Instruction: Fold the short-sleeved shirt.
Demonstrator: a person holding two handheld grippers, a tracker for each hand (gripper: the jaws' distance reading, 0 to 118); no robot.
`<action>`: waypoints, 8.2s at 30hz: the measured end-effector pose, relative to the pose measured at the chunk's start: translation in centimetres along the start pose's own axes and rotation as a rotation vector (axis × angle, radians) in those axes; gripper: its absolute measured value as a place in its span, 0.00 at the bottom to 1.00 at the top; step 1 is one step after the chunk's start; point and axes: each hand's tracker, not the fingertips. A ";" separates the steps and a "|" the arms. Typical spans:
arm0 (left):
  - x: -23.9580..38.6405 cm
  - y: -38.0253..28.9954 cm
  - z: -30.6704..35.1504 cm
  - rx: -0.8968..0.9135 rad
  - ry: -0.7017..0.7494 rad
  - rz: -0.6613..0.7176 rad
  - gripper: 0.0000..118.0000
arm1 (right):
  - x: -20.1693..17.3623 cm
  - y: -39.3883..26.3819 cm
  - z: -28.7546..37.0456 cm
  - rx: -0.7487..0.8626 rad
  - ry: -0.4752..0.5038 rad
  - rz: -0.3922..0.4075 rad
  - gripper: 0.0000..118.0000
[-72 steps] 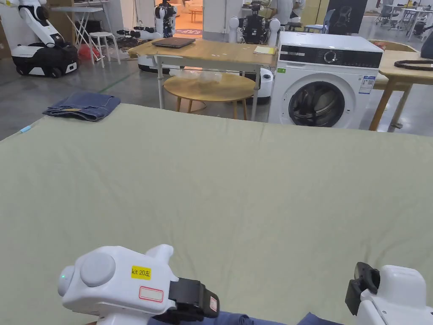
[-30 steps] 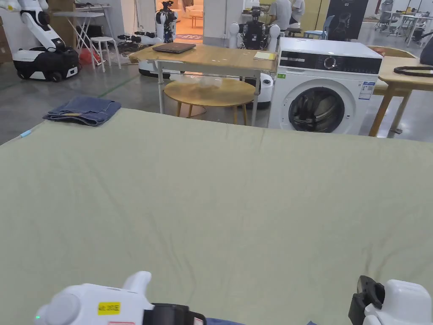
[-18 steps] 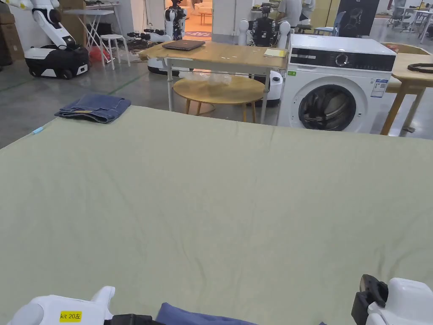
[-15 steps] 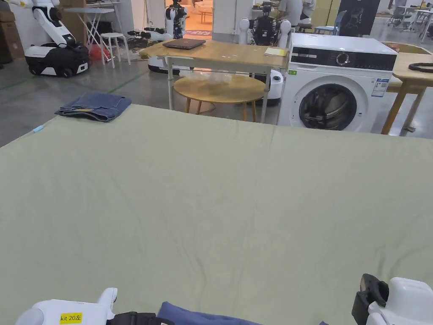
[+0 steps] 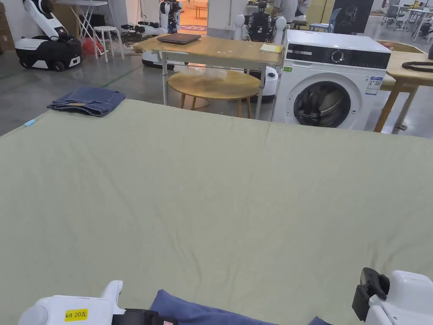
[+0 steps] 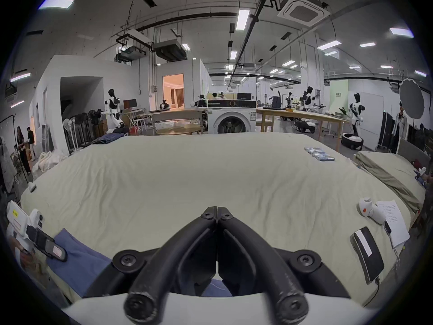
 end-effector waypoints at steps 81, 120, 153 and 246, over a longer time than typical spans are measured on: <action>10.1 -3.2 -22.4 -0.240 0.052 -0.008 0.00 | 4.4 -0.5 1.4 0.033 -0.034 -0.087 0.00; 17.4 0.0 -1.5 0.993 0.791 -0.768 0.00 | -1.0 3.1 2.7 0.202 -0.007 0.019 0.00; 0.8 0.5 -4.6 -0.010 0.064 -0.006 0.74 | -4.5 -10.0 -0.5 -0.325 0.164 0.087 0.00; 3.4 12.0 22.2 0.315 0.716 -0.241 0.39 | -4.8 0.8 -2.7 0.046 0.068 0.077 0.00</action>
